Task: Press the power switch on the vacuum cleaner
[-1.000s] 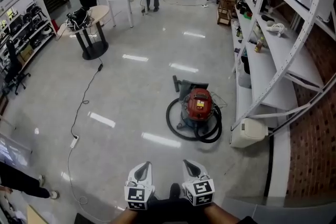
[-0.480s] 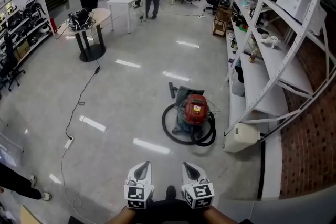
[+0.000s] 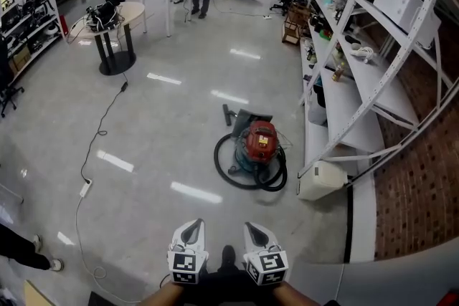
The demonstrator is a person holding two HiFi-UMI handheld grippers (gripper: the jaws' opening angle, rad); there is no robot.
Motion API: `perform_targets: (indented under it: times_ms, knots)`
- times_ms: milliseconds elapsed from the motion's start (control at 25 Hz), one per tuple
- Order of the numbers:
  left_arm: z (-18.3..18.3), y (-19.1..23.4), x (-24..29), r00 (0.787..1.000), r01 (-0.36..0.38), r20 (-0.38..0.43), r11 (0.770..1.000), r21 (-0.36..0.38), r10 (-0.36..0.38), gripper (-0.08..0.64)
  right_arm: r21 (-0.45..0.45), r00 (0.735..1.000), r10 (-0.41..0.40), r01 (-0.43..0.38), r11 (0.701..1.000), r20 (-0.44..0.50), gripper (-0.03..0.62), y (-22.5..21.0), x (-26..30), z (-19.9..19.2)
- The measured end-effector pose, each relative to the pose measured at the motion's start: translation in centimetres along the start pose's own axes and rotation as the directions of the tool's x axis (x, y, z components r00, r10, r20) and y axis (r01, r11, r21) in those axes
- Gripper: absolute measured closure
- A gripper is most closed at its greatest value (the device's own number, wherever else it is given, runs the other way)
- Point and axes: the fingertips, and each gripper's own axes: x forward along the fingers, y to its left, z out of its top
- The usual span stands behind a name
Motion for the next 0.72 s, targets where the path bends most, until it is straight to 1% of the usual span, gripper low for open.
perform_targets:
  times_ms: [120,240,400,560,720]
  knots:
    - [-0.4,0.4,-0.7,1.000,-0.005,-0.002,1.000,-0.004,0.005,0.549,0.003,1.000,0.006,-0.006,1.000,-0.004,0.601,0.8,-0.3,0.1]
    - [-0.5,0.9,-1.2,1.000,-0.008,0.011,1.000,-0.011,0.008,0.549,-0.008,1.000,-0.005,0.005,1.000,0.001,0.601,1.1,-0.3,-0.2]
    - [-0.3,1.6,-2.1,1.000,-0.012,0.025,1.000,-0.021,0.012,0.549,-0.016,1.000,0.005,-0.005,1.000,0.000,0.601,2.2,-0.4,0.1]
    - [-1.0,2.5,-2.7,1.000,-0.019,0.022,0.999,-0.042,0.020,0.549,-0.012,1.000,0.026,-0.026,1.000,-0.007,0.601,3.4,0.0,0.1]
    - [-1.1,3.0,-3.3,1.000,-0.020,0.023,0.999,-0.049,0.021,0.549,-0.022,1.000,0.019,-0.020,1.000,-0.009,0.601,4.0,0.1,0.0]
